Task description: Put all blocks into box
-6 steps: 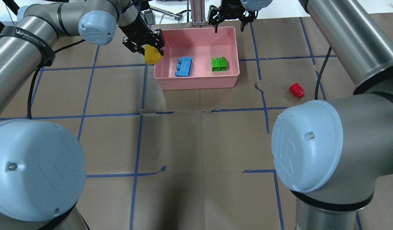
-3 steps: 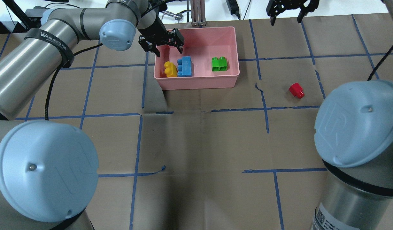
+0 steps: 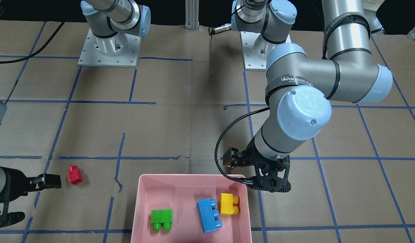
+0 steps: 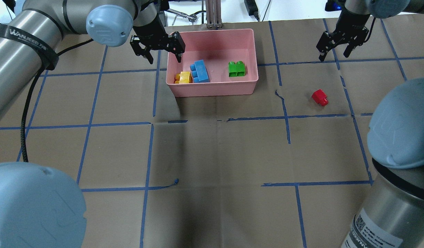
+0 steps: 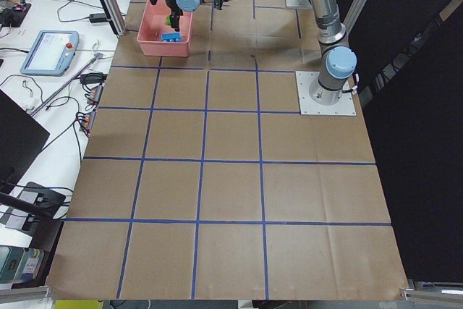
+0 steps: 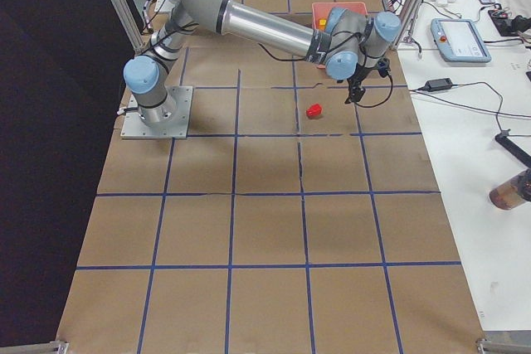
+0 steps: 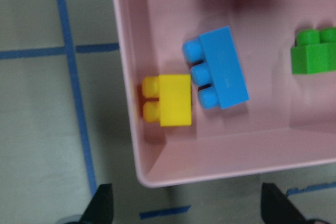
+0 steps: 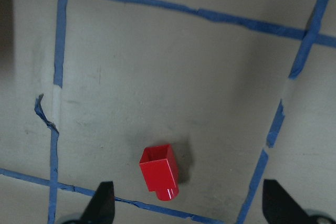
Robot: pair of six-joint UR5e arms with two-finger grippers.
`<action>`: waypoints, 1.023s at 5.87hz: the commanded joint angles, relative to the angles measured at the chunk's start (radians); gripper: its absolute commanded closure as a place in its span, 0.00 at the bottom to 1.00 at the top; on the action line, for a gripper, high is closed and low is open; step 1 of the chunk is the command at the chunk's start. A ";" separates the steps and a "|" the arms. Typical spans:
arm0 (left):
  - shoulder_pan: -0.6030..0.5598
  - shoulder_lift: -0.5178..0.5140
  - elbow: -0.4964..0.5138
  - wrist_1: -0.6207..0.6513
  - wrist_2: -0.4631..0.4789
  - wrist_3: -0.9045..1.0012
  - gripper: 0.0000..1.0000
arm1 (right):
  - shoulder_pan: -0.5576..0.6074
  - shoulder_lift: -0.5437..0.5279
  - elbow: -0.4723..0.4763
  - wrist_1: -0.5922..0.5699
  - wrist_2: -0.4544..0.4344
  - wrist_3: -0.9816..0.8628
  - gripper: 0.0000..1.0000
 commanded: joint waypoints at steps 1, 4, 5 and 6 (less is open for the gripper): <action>0.031 0.163 -0.110 -0.090 0.093 0.003 0.01 | -0.003 -0.027 0.233 -0.169 0.005 -0.032 0.01; 0.052 0.284 -0.167 -0.087 0.092 0.005 0.01 | 0.001 -0.030 0.339 -0.315 -0.006 -0.022 0.26; 0.053 0.307 -0.155 -0.084 0.090 0.058 0.01 | 0.001 -0.055 0.338 -0.316 -0.008 -0.017 0.48; 0.056 0.331 -0.167 -0.086 0.086 0.059 0.01 | 0.002 -0.068 0.340 -0.313 -0.009 -0.017 0.67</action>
